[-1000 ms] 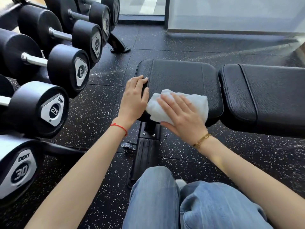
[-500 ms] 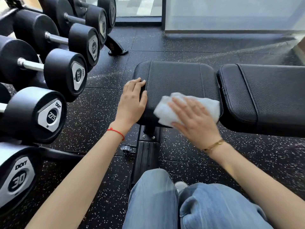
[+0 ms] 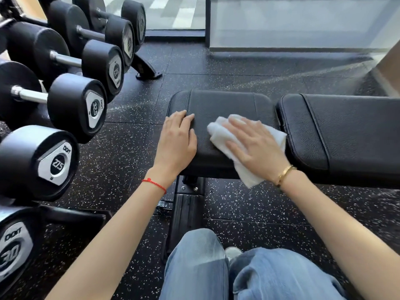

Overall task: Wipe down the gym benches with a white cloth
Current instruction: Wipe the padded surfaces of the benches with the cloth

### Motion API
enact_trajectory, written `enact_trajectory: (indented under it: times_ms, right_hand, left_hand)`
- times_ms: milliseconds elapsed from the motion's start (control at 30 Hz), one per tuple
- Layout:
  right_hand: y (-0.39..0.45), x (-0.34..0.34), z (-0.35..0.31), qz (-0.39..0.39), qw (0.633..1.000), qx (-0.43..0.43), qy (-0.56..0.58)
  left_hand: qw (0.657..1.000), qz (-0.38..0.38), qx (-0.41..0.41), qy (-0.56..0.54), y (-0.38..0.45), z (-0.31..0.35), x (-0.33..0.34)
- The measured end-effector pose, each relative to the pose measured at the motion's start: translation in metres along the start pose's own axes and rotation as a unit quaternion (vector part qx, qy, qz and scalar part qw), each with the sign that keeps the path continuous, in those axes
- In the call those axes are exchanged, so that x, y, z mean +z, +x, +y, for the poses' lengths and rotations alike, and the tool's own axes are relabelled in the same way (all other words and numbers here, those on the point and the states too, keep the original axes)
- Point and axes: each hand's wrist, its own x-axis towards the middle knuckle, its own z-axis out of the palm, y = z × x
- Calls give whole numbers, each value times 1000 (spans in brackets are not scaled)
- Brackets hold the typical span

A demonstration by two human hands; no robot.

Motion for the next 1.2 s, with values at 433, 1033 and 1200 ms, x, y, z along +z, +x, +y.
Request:
enact_trajectory:
  times_ms: [433,1033,1200]
  right_hand:
    - [-7,-23,32,17,998,23,55]
    - [-86,-62,92,70,969,238,4]
    - [-41,-51,76,24,984,175,-31]
  left_hand:
    - [999,-13,35,26,5,23,19]
    - [996,-29,76,28,14,102,67]
    - [997,-24,72,21,13,101,66]
